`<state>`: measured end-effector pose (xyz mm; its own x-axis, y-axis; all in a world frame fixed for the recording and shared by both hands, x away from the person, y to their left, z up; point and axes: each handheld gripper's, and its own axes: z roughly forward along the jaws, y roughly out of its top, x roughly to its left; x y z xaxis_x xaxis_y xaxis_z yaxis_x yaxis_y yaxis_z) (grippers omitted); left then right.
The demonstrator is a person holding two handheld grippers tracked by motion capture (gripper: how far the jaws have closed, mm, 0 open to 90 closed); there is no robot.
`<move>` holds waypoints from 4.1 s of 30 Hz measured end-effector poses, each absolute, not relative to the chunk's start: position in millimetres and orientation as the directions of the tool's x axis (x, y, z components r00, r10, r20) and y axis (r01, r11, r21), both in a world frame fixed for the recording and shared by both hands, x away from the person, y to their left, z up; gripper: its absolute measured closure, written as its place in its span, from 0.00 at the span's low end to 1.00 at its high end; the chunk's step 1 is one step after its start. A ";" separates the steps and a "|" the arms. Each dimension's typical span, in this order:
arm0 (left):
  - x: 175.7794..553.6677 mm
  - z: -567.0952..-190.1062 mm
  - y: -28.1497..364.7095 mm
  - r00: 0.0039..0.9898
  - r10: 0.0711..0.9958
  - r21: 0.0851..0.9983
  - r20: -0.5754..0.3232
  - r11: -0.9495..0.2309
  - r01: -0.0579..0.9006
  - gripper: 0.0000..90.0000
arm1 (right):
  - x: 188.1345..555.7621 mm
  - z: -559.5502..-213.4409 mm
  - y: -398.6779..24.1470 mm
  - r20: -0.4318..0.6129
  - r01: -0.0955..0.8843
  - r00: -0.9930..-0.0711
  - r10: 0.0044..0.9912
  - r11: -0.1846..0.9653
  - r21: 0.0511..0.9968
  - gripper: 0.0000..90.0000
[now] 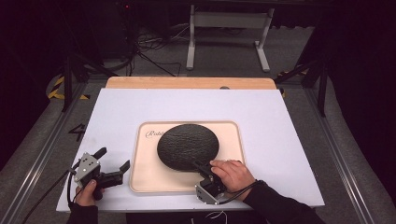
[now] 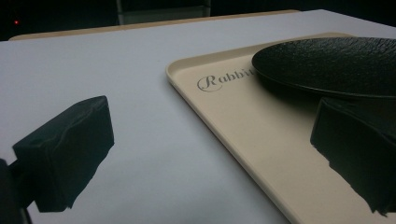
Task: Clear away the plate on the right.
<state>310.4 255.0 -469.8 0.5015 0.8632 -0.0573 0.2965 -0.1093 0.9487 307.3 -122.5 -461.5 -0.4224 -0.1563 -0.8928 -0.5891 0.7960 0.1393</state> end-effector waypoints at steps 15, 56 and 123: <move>310.3 -469.8 254.5 0.501 0.864 0.949 -0.055 -0.111 0.296 0.01 | 306.3 -466.3 -120.4 -0.877 -0.595 -0.442 -0.191 0.794 0.126 0.95; 310.7 -469.7 253.9 0.499 0.865 0.947 -0.049 -0.119 0.299 0.00 | 305.4 -464.0 -128.7 -0.800 -0.587 -0.547 -0.249 0.795 0.154 0.77; 311.8 -469.7 254.0 0.499 0.865 0.944 -0.056 -0.117 0.308 0.00 | 359.0 -380.9 -264.9 -0.126 0.012 -0.849 0.512 0.257 0.966 0.13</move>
